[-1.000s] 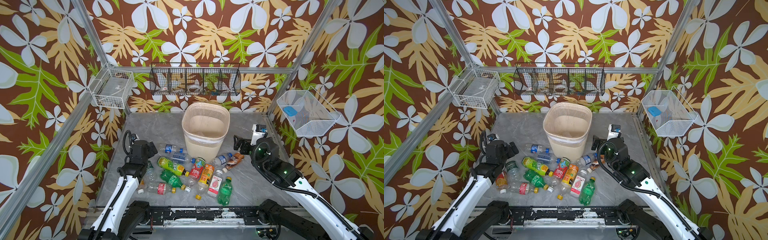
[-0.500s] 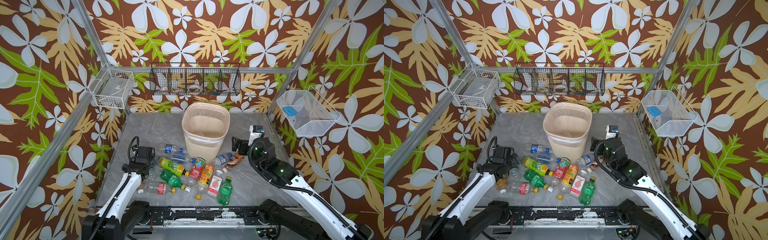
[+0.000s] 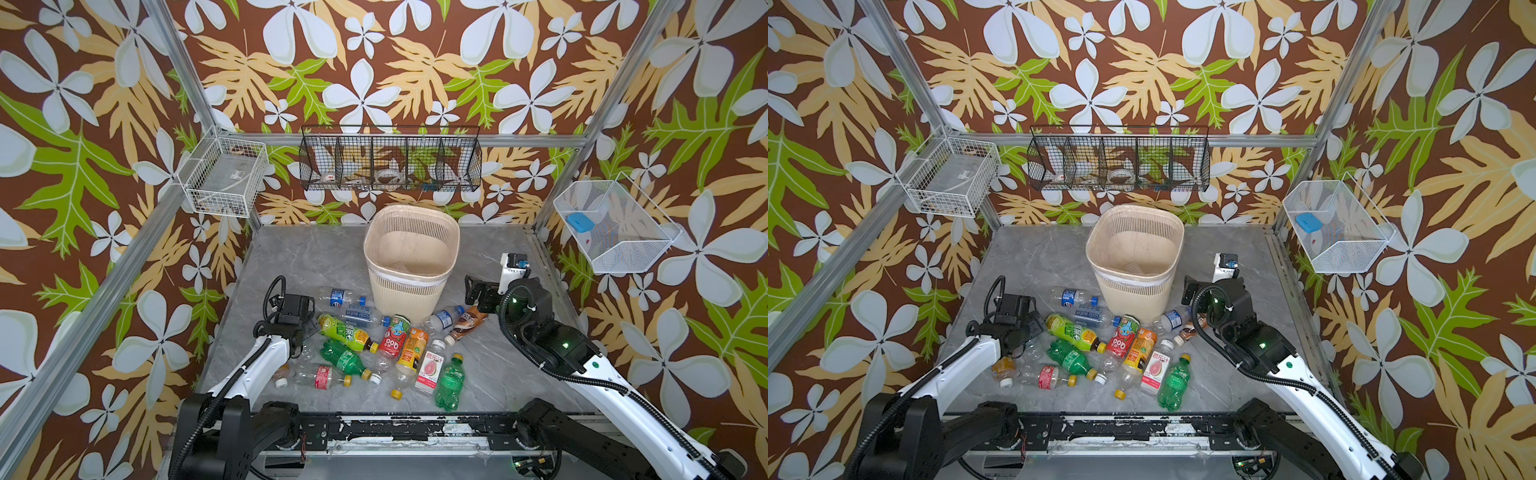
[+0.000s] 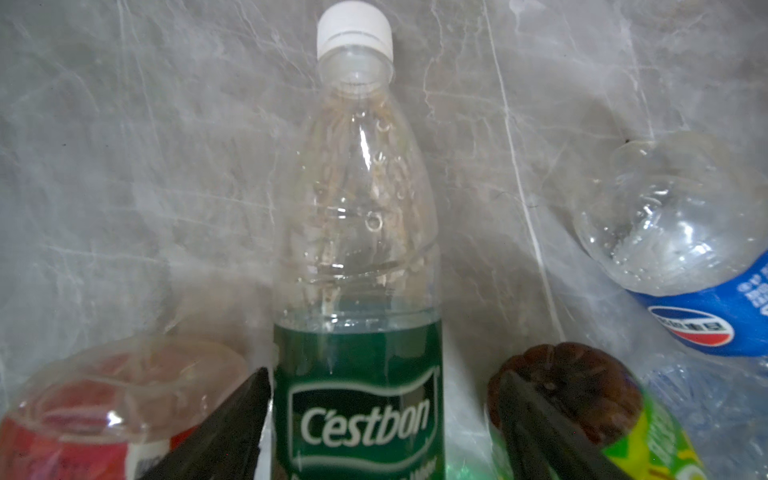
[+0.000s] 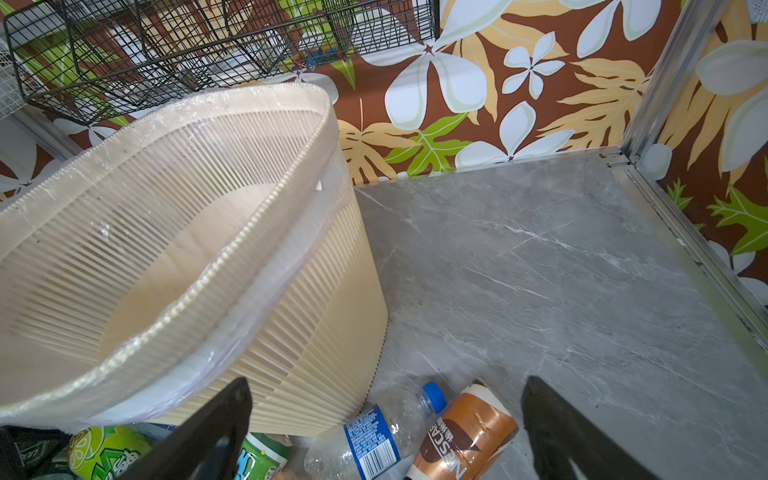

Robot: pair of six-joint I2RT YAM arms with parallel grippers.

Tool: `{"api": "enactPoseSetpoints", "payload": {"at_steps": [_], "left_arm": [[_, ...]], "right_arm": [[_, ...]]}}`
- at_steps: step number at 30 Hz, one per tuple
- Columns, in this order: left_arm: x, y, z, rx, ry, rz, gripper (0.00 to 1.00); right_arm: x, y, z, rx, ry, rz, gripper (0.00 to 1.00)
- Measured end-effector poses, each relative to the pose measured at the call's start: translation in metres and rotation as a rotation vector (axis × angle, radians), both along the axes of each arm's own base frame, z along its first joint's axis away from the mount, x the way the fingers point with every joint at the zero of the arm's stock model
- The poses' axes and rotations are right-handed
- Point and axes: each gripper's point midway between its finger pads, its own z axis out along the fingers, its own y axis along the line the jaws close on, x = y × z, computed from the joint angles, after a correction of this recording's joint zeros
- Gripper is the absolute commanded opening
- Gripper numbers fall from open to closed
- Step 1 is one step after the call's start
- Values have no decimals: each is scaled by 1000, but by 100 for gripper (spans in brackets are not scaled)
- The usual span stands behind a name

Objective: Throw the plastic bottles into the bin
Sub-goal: 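Withdraw the right gripper while the left gripper descends to the C'estbon bottle, then grasp the green C'estbon bottle with the left gripper and lift it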

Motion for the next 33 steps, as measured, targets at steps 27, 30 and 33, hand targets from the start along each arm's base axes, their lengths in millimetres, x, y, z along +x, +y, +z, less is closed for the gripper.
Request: {"api": "enactPoseSetpoints", "payload": {"at_steps": [27, 30, 33], "left_arm": [[33, -7, 99, -63, -309, -9, 55], [35, -13, 150, -118, -469, -17, 52], [33, -18, 185, -182, -582, -15, 51]], "right_arm": [[-2, -10, 10, -10, -34, -37, 99], [-3, -11, 11, -9, -38, -41, 100], [-3, -11, 12, -4, -44, -41, 100]]}}
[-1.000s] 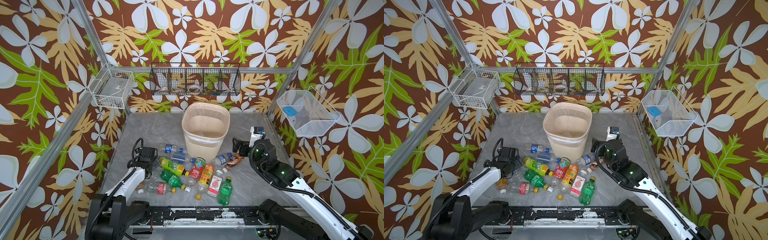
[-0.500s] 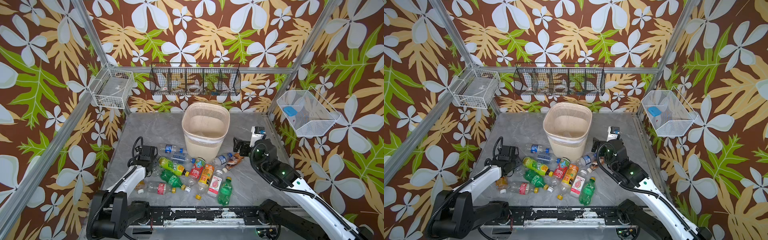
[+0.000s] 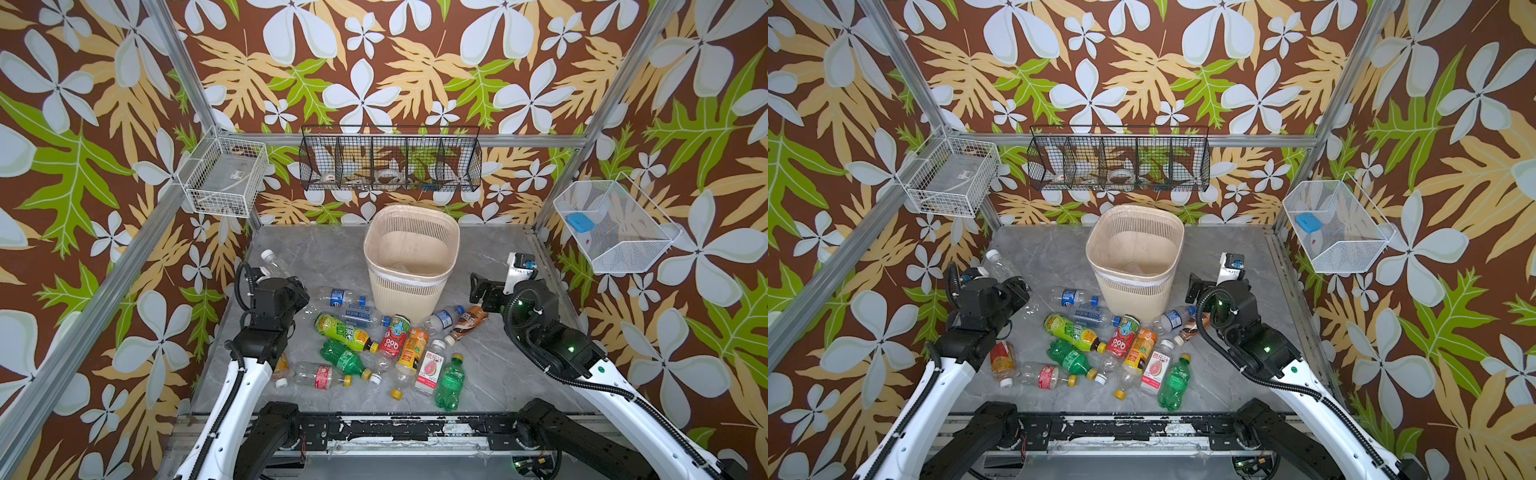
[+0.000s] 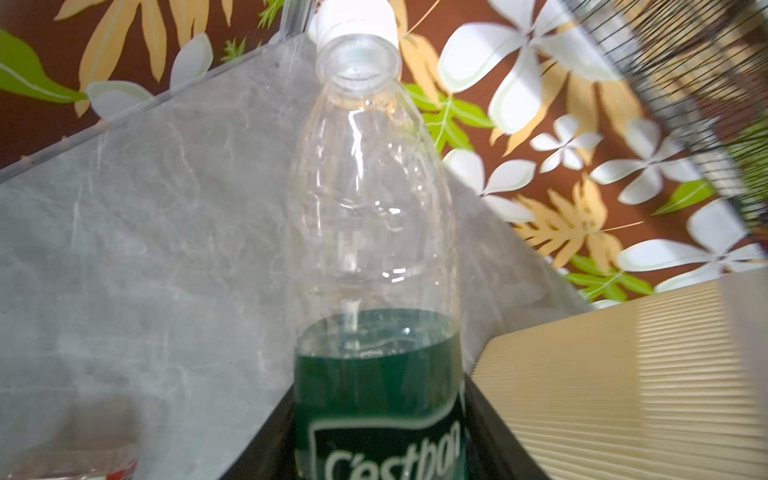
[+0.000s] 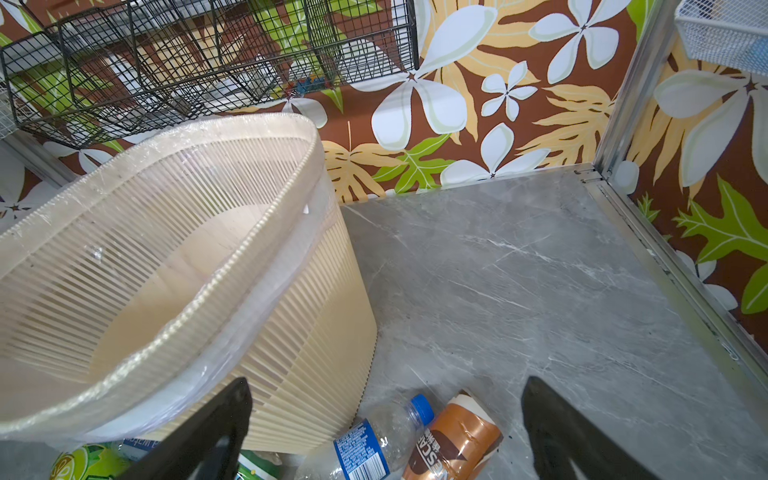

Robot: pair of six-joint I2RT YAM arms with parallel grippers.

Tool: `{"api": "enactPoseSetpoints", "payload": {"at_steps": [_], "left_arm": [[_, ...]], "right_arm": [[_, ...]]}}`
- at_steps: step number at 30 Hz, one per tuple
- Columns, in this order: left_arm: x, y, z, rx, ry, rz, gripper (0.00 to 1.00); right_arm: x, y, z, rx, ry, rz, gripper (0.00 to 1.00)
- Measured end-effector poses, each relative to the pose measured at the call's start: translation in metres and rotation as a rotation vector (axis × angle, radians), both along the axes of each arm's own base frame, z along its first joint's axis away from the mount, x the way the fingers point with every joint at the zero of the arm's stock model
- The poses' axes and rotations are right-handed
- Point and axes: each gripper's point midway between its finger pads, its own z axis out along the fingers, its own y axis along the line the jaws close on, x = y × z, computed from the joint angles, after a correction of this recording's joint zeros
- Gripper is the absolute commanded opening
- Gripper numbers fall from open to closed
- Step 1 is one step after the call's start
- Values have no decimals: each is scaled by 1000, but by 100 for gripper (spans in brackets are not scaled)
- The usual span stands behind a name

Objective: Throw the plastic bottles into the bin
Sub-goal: 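Grasp the green C'estbon bottle with the left gripper and lift it, then carry the C'estbon bottle over the bin and release it with the left gripper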

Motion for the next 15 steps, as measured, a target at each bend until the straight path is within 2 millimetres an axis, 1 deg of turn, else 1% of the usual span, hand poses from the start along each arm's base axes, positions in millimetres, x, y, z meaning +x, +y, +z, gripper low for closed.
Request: {"api": "enactPoseSetpoints", "payload": {"at_steps": [2, 6, 9, 14, 15], "left_arm": [[0, -4, 16, -37, -44, -10, 50], [2, -13, 40, -92, -102, -42, 49], [6, -25, 63, -128, -151, -77, 48], [22, -71, 110, -203, -249, -202, 48], [28, -84, 119, -212, -268, -235, 48]], "right_arm": [[0, 0, -1, -2, 3, 0, 100], [-2, -2, -2, -1, 0, -3, 99], [-3, -3, -2, 0, -2, -4, 100], [-5, -4, -4, -1, 1, -7, 100], [-5, -4, -3, 1, -1, -7, 100]]}}
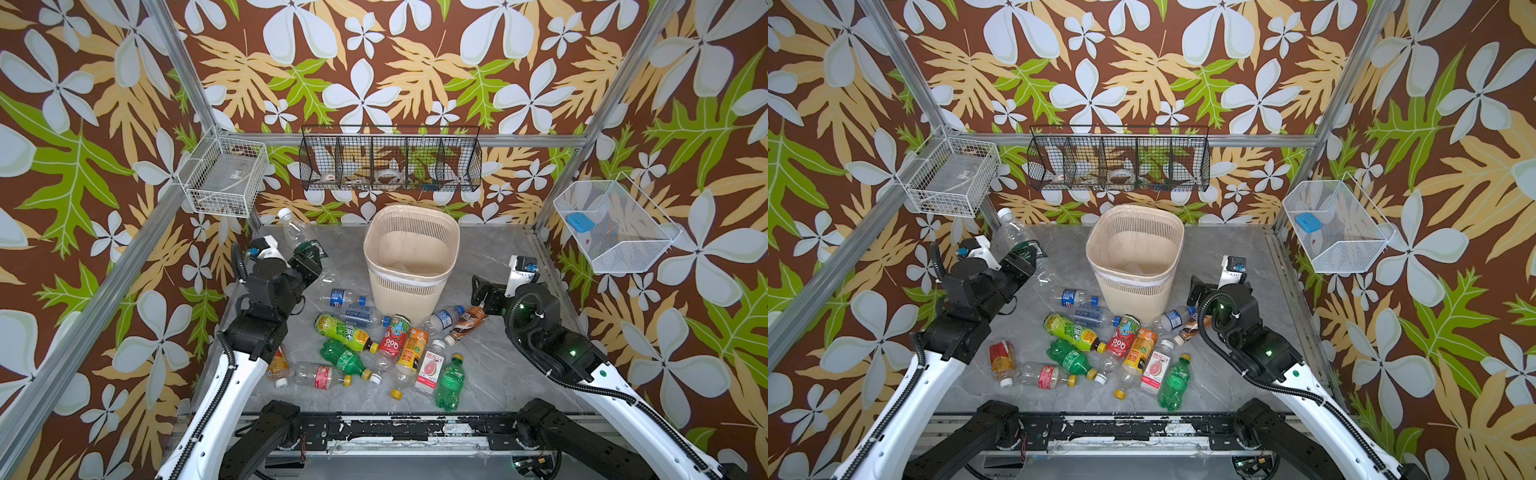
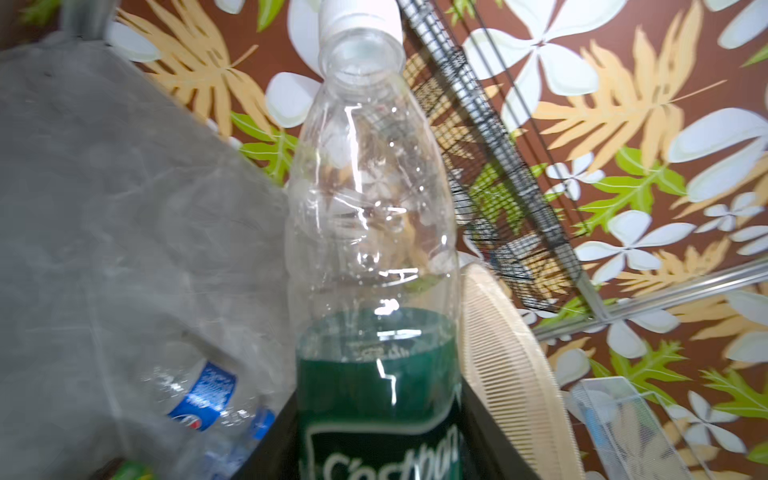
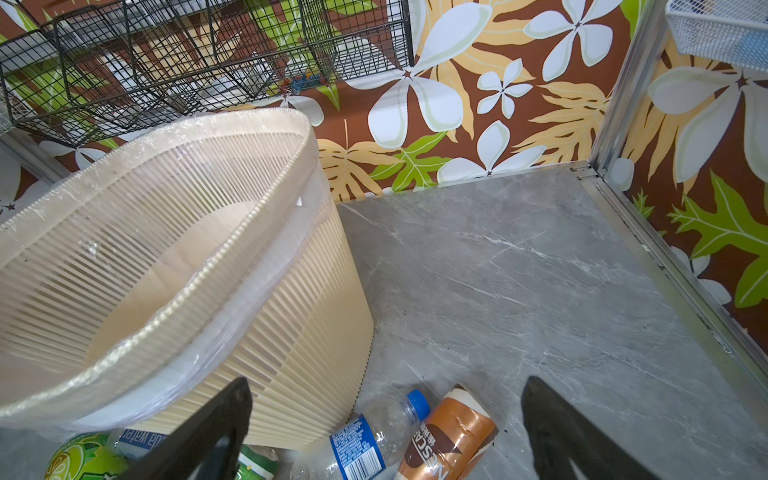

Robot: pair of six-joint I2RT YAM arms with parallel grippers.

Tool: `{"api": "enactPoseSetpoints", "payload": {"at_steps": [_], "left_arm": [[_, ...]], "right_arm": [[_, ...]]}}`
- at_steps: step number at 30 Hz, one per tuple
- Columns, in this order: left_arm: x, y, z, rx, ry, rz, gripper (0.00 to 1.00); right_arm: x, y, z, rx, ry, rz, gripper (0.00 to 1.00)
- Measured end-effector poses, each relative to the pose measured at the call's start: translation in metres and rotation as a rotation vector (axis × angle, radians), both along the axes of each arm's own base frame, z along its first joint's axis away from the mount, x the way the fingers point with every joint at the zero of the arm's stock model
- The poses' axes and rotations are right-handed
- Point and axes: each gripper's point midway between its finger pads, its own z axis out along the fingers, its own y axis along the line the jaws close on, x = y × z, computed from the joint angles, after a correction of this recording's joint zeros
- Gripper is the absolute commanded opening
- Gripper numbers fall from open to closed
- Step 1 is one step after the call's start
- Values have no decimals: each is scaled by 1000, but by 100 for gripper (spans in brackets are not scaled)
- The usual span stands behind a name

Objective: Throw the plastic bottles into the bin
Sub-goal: 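Carry the C'estbon bottle over the bin and release it with the left gripper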

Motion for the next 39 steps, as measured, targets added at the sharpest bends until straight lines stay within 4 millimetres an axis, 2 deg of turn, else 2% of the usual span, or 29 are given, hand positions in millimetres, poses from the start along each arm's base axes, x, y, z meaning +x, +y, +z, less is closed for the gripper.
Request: {"api": "enactPoseSetpoints", "payload": {"at_steps": [2, 7, 9, 13, 17, 26, 27, 30, 33, 39], "left_arm": [[10, -28, 16, -20, -32, -54, 48], [39, -114, 56, -51, -104, -194, 48], [54, -142, 62, -51, -117, -230, 48], [87, -185, 53, -38, -101, -266, 48], [94, -217, 36, -27, -70, -324, 48], [96, -223, 14, -25, -23, -331, 50], [96, -223, 13, -25, -22, -332, 53], [95, -223, 13, -27, -22, -331, 72], [94, -222, 16, -29, -26, -331, 86], [87, -217, 27, -33, -46, -332, 95]], "right_arm": [[-1, -1, 0, 0, 0, 0, 100], [-5, -4, 4, 18, -9, -7, 100], [-7, -6, 5, 19, -10, -12, 100], [-11, -11, 6, 18, -12, -25, 100], [-14, -14, 5, 13, -9, -32, 100], [-15, -17, 3, 9, -6, -44, 99], [-15, -17, 3, 9, -6, -44, 99], [-15, -17, 3, 9, -6, -45, 100], [-15, -17, 4, 9, -8, -47, 100], [-16, -18, 6, 13, -15, -48, 100]]}}
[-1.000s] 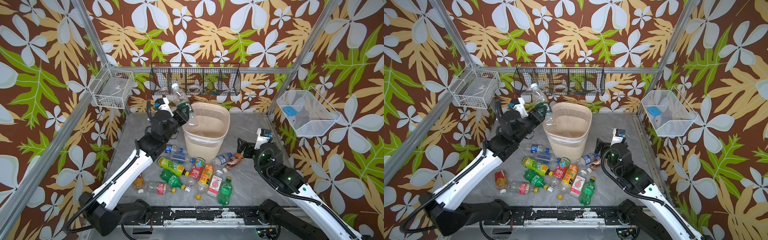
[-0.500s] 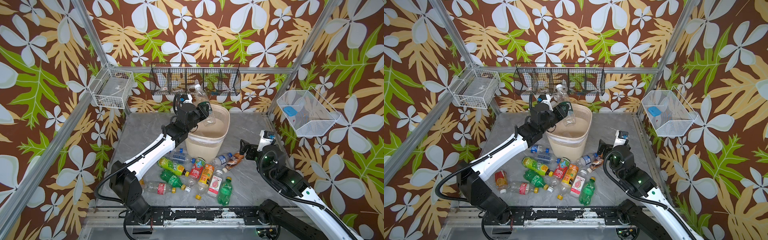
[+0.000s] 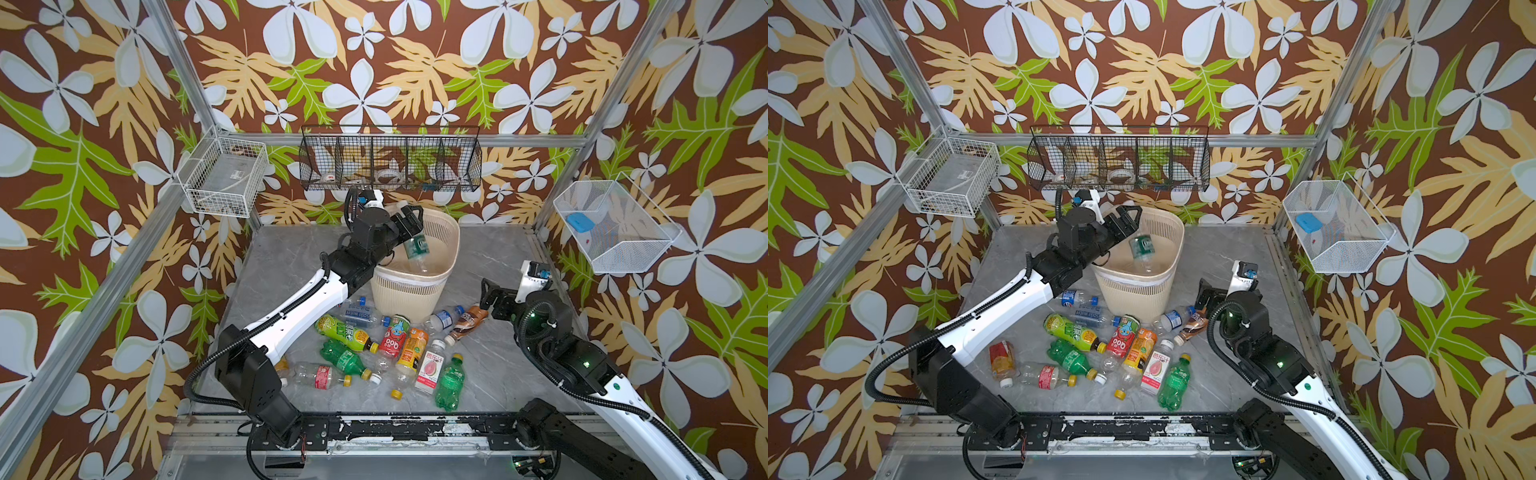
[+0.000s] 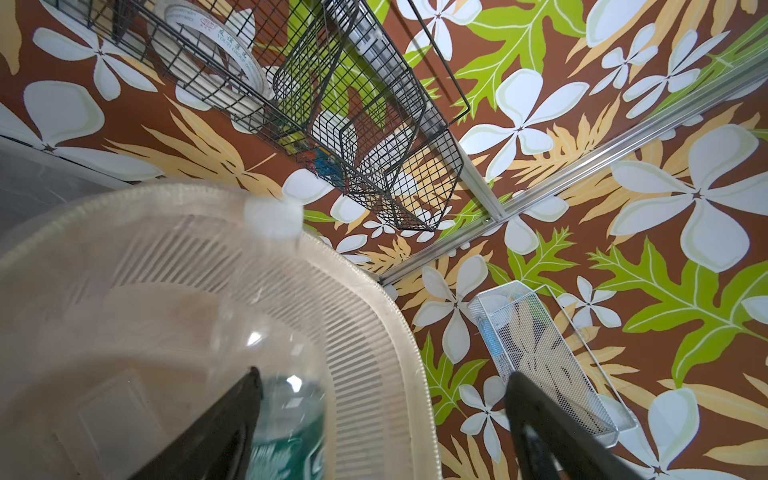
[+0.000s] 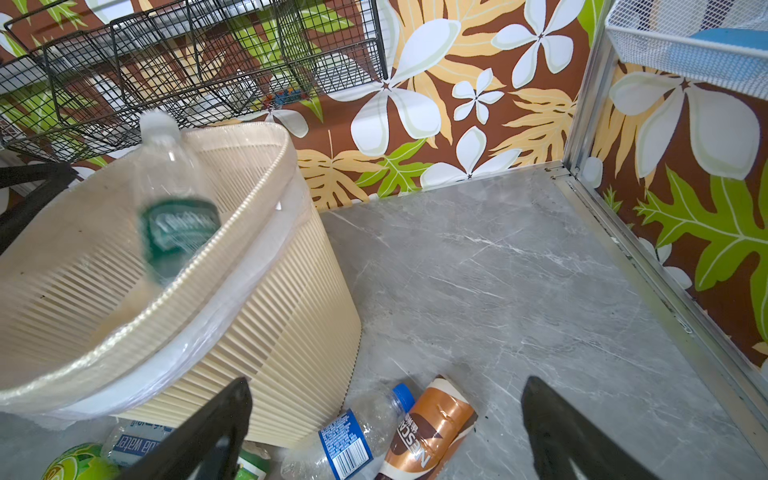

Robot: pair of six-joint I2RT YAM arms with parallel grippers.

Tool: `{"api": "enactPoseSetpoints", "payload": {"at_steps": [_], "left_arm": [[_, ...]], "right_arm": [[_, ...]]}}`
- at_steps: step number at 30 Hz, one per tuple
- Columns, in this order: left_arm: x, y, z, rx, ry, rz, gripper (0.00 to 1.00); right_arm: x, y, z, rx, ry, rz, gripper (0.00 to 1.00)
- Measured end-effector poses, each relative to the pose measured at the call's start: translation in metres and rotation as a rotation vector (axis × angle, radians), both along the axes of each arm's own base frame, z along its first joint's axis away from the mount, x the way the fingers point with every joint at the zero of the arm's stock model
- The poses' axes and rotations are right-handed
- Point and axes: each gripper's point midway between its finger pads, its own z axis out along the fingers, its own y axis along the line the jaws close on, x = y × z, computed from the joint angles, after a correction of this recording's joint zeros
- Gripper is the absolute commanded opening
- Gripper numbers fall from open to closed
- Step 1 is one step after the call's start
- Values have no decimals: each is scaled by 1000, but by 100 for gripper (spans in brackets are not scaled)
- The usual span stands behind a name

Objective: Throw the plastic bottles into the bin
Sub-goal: 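Carry the C'estbon bottle over the bin and release it with the left gripper, then withdraw the left gripper while the right gripper descends to the Nescafe bottle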

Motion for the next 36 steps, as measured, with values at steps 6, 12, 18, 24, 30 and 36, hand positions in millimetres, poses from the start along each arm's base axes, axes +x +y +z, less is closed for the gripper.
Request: {"api": "enactPoseSetpoints", "payload": {"at_steps": [6, 12, 18, 24, 30, 36], "left_arm": [[-22, 19, 32, 15, -73, 7, 98], [-67, 74, 51, 123, -192, 87, 100], [-113, 144, -27, 390, -161, 209, 100], [-143, 191, -87, 549, -124, 299, 100], [-152, 212, -112, 598, -85, 362, 100], [-156, 220, -124, 605, -53, 387, 99]], "right_arm": [[0, 0, 0, 2, -1, -1, 100], [1, 1, -7, 20, 17, -6, 100], [1, 5, -30, 43, 81, -6, 100], [-3, 5, -66, 80, 179, -40, 100], [-11, 1, -106, 136, 257, -81, 100], [-10, -9, -145, 194, 333, -147, 100]]}}
